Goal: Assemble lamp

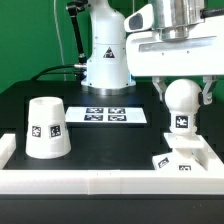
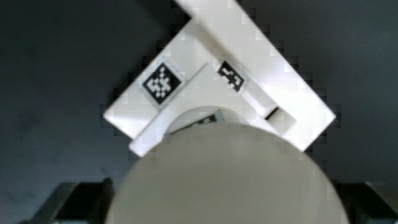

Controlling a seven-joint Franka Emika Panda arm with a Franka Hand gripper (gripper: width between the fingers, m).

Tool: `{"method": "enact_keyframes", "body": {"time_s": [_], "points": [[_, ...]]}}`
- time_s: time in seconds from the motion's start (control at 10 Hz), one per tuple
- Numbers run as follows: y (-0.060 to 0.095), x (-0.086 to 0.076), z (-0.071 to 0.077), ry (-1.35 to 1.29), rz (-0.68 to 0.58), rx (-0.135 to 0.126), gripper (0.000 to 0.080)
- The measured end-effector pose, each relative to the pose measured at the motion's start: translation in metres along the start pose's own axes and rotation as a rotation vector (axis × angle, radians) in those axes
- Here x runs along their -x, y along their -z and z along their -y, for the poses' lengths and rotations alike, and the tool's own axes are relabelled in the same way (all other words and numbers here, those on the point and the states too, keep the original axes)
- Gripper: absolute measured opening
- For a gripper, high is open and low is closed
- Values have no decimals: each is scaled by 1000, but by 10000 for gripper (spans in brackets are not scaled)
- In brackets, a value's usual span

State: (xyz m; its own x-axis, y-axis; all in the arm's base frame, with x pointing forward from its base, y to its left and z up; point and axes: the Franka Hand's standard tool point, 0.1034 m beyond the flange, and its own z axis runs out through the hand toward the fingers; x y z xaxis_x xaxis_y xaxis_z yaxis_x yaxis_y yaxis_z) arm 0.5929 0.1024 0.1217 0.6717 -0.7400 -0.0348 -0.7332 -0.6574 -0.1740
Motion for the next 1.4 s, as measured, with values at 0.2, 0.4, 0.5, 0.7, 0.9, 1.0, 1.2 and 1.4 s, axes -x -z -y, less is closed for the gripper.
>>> {"method": "enact_keyframes", "body": {"time_s": [0.2, 0.4, 0.5, 0.7, 0.9, 1.0, 1.2, 1.4], "points": [[-1, -3, 2, -140, 18, -7, 579], [-1, -7, 3, -268, 29, -11, 579], [-1, -7, 4, -297, 32, -15, 579], [-2, -5, 5, -340, 35, -16, 684], [-2, -5, 4, -296, 34, -17, 696], [-3, -6, 4, -204, 28, -20, 696], [-3, -6, 3, -8, 24, -21, 698], [-4, -4, 3, 134, 16, -27, 698]]}}
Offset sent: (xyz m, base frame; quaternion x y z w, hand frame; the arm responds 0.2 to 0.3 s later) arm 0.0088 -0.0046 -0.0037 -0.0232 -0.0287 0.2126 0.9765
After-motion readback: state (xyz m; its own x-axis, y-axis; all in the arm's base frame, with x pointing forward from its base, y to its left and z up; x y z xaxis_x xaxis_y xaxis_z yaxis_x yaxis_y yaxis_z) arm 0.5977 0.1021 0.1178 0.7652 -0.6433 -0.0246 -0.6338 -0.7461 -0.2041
